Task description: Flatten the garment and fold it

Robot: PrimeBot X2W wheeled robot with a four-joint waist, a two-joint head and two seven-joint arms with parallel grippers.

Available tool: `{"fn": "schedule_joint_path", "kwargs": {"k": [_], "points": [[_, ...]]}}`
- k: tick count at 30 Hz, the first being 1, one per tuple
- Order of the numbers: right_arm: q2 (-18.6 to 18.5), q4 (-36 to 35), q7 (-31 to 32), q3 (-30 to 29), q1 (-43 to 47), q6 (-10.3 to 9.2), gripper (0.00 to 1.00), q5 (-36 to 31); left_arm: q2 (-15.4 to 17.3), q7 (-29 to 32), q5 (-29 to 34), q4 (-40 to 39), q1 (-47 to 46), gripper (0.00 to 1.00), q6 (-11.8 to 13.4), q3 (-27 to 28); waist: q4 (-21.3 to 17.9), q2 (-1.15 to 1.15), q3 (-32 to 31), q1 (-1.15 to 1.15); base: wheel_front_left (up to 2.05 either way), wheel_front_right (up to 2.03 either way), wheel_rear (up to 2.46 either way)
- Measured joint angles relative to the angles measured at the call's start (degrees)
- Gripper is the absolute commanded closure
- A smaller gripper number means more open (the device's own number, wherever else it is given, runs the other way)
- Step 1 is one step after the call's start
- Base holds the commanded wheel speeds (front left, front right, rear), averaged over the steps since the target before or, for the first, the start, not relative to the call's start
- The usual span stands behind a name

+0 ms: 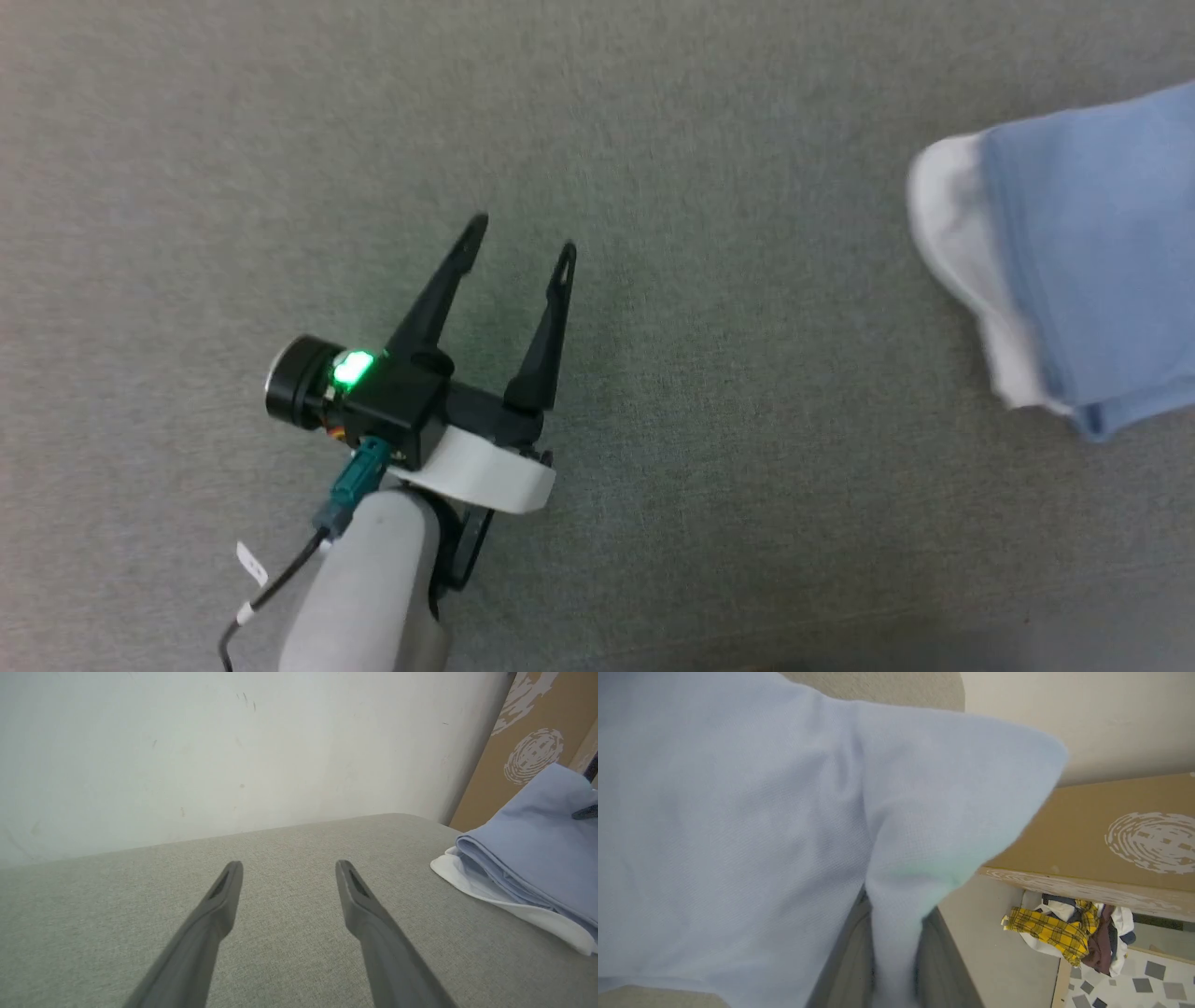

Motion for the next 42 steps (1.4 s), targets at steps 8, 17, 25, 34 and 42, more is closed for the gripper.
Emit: {"fn": "schedule_joint_path", "kwargs": {"k": [8,17,25,34,42], "points": [[-3.64,8.75,-8.02,-8.99,3.77,0.0,1.0,-2.78,0.04,0.01,-0.05,0.13,-3.04,0.0,-0.49,1.1,-0.21,0.0,7.94,0.0,0.0,0.0,0.0],[-1.65,15.68,-16.41,-17.36,4.93,0.0,1.0,-9.27,-1.01,-0.51,-0.08,-1.57,-5.59,0.0,-0.98,0.42,1.82,0.0,13.38,-0.02,0.0,0.0,0.0],[2.14,18.72,-15.48,-21.11,5.95,0.0,0.0,-11.78,-1.41,-0.47,-0.19,-0.19,-5.35,0.0,-1.0,0.82,2.81,0.0,12.08,-0.01,0.0,0.0,0.0],[9.22,13.78,-16.59,-22.03,3.43,0.0,0.0,-11.85,-0.3,-0.32,-0.23,1.87,3.5,0.0,-0.01,5.37,2.29,0.0,3.84,-0.01,0.0,0.0,0.0],[19.42,3.89,-21.18,-24.9,2.06,-0.01,0.0,-12.01,-0.16,-0.33,-1.6,-1.3,9.44,0.0,1.18,9.6,1.33,0.0,-6.13,-0.03,0.0,0.0,0.0]]}}
